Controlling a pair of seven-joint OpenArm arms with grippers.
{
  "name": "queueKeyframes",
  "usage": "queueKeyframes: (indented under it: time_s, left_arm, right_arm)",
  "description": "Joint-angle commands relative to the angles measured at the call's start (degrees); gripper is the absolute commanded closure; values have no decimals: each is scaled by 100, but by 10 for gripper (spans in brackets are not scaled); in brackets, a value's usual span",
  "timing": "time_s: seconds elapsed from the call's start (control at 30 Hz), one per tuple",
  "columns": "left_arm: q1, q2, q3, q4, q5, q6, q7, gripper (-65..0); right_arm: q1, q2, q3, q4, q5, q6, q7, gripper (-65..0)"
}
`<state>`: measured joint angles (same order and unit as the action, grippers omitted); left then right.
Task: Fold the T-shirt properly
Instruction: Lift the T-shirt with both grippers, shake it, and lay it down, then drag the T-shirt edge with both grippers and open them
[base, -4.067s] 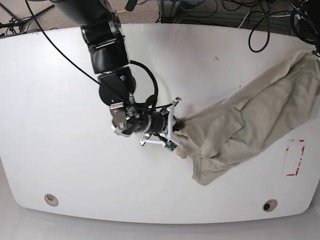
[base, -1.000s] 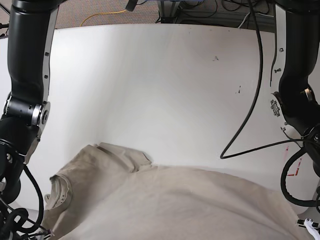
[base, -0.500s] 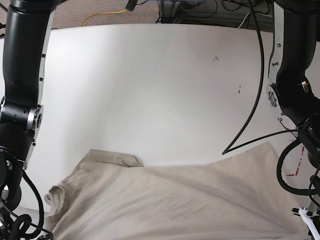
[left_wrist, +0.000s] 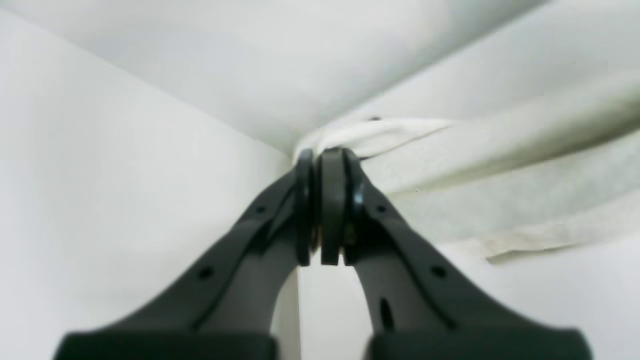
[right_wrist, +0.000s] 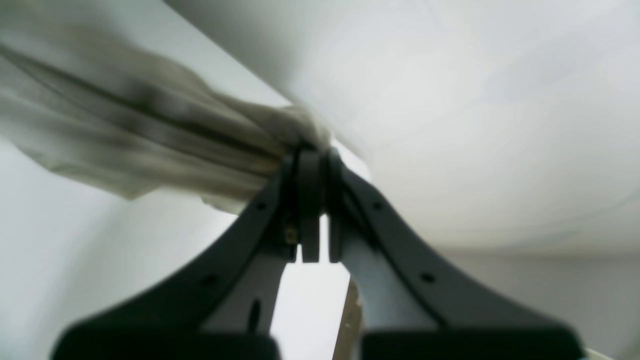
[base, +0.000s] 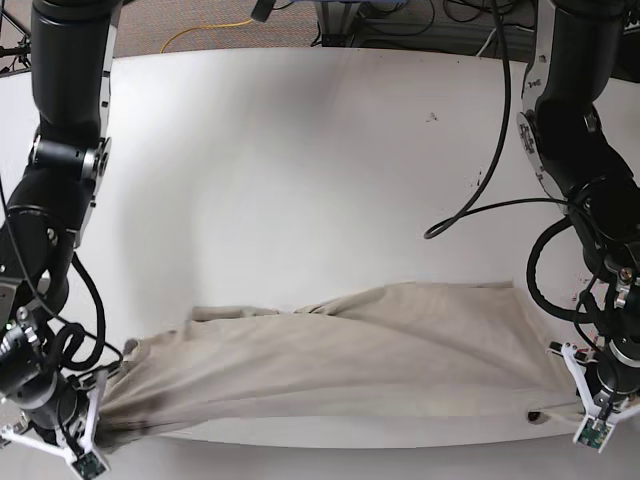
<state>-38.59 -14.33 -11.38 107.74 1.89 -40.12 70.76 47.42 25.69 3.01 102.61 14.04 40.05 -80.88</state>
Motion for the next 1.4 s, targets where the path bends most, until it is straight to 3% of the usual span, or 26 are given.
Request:
queueKeyframes:
  time_s: [0.0,0.67,0.97,1.37]
  left_arm:
    - [92,-40,-45,210,35,12,-83,0]
    - [3116,-31,-889,650,26,12,-65,0]
    - [4373,-31,-1355,667,44,12,-65,0]
    - [5780,-31,-1882,667,53,12,-74,0]
  right_arm:
    - [-201,90,196,284,-81,-5,88,0]
    - [-3428,-675,1471,1172,-55,-5,88,0]
    - [-4623,-692,2104,1172,903,-5,154,0]
    - [-5951,-719,2306,1172,947,-5,312,0]
